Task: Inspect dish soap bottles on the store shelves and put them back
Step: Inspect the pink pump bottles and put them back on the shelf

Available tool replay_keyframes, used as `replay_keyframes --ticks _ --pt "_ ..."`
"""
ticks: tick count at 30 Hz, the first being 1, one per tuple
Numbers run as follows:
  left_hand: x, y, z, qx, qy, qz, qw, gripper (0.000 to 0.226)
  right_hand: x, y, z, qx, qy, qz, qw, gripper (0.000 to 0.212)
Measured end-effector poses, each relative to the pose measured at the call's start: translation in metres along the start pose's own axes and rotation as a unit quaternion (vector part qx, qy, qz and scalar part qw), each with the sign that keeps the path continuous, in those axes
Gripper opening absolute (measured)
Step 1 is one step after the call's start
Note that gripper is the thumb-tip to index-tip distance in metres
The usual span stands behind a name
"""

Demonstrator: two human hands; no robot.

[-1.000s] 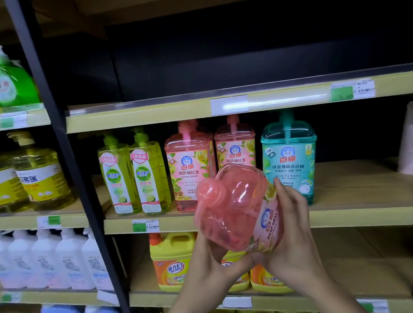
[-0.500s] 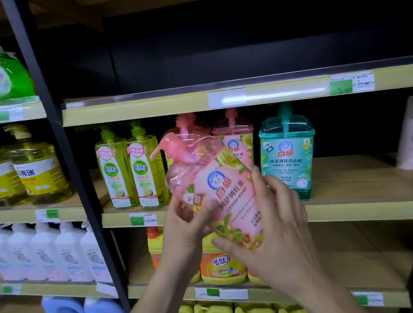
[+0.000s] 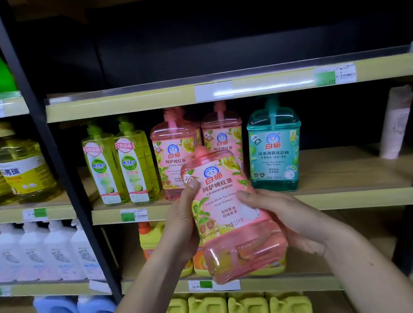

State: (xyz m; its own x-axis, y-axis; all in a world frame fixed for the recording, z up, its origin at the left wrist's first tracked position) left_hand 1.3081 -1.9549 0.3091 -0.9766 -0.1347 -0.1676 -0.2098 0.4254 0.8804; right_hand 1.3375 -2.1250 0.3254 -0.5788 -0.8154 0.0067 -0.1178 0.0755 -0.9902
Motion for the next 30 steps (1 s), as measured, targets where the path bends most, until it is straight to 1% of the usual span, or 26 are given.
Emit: replay_keyframes --ticks 1,3,5,6,7,9,11,13,16,18,19,21,22,24,25,26,27,30 --pt "-0.001 -0.002 -0.002 -0.008 -0.009 -0.001 1.000 0.053 0.000 0.003 0.001 -0.005 0.009 -0.003 1.000 0.077" --pt "-0.002 -0.004 -0.006 -0.053 -0.022 -0.008 0.998 0.047 0.001 0.008 0.003 -0.009 0.030 -0.009 0.999 0.072" --pt "-0.003 -0.004 -0.010 -0.125 -0.034 -0.025 0.991 0.054 0.004 0.013 0.008 -0.016 0.050 -0.002 0.999 0.060" --pt "-0.003 -0.002 -0.013 -0.163 -0.042 -0.036 0.985 0.059 0.007 0.015 0.011 -0.026 0.062 0.006 0.998 0.058" --pt "-0.003 0.001 -0.019 -0.200 -0.055 -0.046 0.977 0.058 0.010 0.018 0.015 -0.039 0.074 0.016 0.996 0.061" --pt "-0.001 0.011 -0.035 -0.283 -0.078 -0.054 0.955 0.047 0.017 0.025 0.024 -0.059 0.097 0.039 0.993 0.074" --pt "-0.012 0.026 -0.042 -0.356 -0.069 -0.079 0.928 0.045 0.026 0.034 0.034 -0.069 0.118 0.056 0.989 0.082" --pt "-0.037 0.050 -0.044 -0.429 -0.020 -0.122 0.895 0.046 0.036 0.041 0.042 -0.078 0.138 0.067 0.985 0.091" --pt "-0.082 0.092 -0.053 -0.558 0.047 -0.187 0.807 0.055 0.049 0.051 0.054 -0.087 0.168 0.058 0.980 0.101" --pt "-0.112 0.107 -0.064 -0.629 0.070 -0.196 0.749 0.058 0.055 0.057 0.057 -0.089 0.186 0.040 0.978 0.106" --pt "-0.127 0.110 -0.069 -0.665 0.076 -0.185 0.720 0.058 0.057 0.059 0.058 -0.089 0.195 0.032 0.976 0.111" --pt "-0.157 0.108 -0.074 -0.732 0.074 -0.133 0.665 0.058 0.062 0.065 0.059 -0.091 0.206 0.017 0.974 0.117" --pt "-0.169 0.105 -0.076 -0.757 0.064 -0.100 0.642 0.061 0.064 0.067 0.059 -0.090 0.206 0.012 0.974 0.115" --pt "-0.187 0.097 -0.078 -0.791 0.031 -0.031 0.611 0.070 0.066 0.069 0.059 -0.090 0.197 0.010 0.976 0.102" --pt "-0.193 0.096 -0.079 -0.797 0.019 -0.008 0.604 0.064 0.067 0.069 0.059 -0.093 0.190 0.010 0.977 0.095" --pt "-0.197 0.096 -0.079 -0.798 0.017 0.007 0.602 0.049 0.067 0.069 0.059 -0.096 0.181 0.012 0.979 0.090" --pt "-0.201 0.098 -0.079 -0.799 0.022 0.008 0.601 0.038 0.067 0.069 0.060 -0.098 0.173 0.015 0.980 0.086" --pt "-0.204 0.103 -0.082 -0.792 0.034 0.007 0.609 0.050 0.070 0.066 0.062 -0.103 0.164 0.024 0.981 0.075"
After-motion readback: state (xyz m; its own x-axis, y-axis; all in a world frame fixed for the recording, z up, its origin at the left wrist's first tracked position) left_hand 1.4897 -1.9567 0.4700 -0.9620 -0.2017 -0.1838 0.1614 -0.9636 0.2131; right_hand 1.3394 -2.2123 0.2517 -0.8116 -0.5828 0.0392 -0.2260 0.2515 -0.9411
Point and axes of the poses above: each hand's wrist, its own x-axis away from the middle knuckle, its own z-axis out of the back of the hand, y = z × x, the point moved 7 cm from there along -x, towards the middle knuckle, and after that the axes turned 8 degrees about -y, right-handed, at the moved point
